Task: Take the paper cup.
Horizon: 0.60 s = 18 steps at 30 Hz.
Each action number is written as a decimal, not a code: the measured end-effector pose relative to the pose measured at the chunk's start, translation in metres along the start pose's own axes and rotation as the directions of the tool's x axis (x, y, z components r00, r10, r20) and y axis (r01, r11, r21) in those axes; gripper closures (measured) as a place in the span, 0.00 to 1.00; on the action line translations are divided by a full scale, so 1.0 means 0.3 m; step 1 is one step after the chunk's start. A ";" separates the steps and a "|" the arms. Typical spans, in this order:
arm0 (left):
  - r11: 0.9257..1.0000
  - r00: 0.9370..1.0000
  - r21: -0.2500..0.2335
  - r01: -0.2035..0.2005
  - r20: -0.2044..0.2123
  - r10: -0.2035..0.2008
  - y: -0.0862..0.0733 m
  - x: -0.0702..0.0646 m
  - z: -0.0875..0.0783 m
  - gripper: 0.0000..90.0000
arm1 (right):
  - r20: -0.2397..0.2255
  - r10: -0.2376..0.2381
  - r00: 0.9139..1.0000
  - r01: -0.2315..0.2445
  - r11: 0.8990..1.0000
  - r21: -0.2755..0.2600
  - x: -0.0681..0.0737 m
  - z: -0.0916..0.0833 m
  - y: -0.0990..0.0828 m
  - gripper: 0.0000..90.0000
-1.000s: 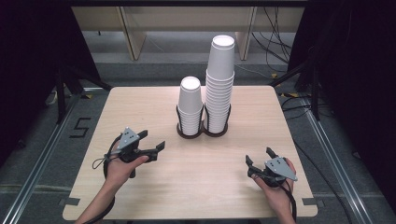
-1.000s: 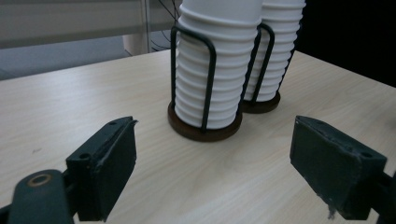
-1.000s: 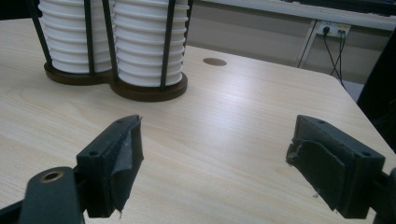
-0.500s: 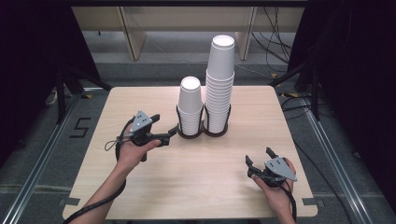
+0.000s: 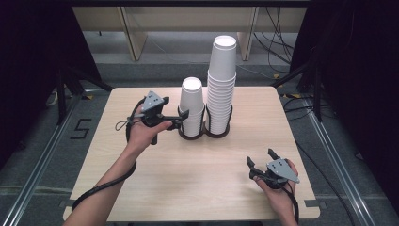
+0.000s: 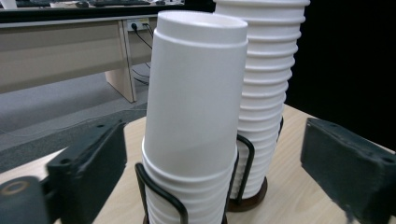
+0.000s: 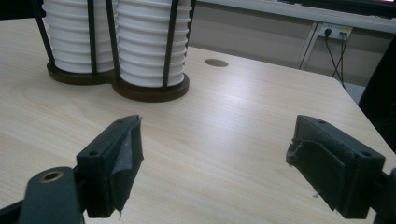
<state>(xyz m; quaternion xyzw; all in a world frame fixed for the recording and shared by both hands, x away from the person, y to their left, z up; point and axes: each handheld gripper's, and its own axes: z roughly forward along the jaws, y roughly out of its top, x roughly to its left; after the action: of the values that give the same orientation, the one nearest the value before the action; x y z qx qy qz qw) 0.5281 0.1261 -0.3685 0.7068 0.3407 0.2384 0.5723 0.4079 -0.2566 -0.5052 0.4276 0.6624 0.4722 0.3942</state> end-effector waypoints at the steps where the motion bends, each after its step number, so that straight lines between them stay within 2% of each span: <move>1: 1.000 1.000 0.002 -0.003 0.000 0.003 0.008 -0.002 0.005 0.05 | 0.000 0.000 1.000 0.000 1.000 0.000 0.000 0.000 0.000 0.20; 2: 1.000 1.000 -0.001 -0.004 -0.001 0.004 0.016 -0.004 0.011 0.03 | -0.008 0.017 1.000 -0.017 1.000 0.009 0.003 -0.001 0.000 0.20; 9: 1.000 1.000 -0.010 -0.003 0.008 0.003 0.066 -0.014 0.040 0.03 | -0.009 0.012 1.000 -0.012 1.000 0.005 0.003 -0.001 0.000 0.20; 12: 1.000 1.000 -0.015 -0.011 0.009 0.011 0.081 -0.017 0.045 0.03 | -0.016 0.025 1.000 -0.025 1.000 0.013 0.006 -0.001 0.000 0.20; 13: 1.000 1.000 -0.017 -0.018 0.011 0.018 0.096 -0.020 0.051 0.03 | 0.001 0.038 0.999 -0.038 0.999 0.019 0.010 -0.004 0.000 0.20; 18: 0.999 0.999 -0.012 -0.033 0.007 0.033 0.129 -0.023 0.073 0.03 | -0.002 0.034 0.999 -0.034 0.999 0.022 0.010 -0.004 0.000 0.20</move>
<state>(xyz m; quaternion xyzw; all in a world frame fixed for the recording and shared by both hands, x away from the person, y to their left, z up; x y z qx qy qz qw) 0.5477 0.1023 -0.3356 0.7096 0.3255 0.2474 0.5738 0.4060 -0.2541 -0.5051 0.4425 0.6608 0.4719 0.3806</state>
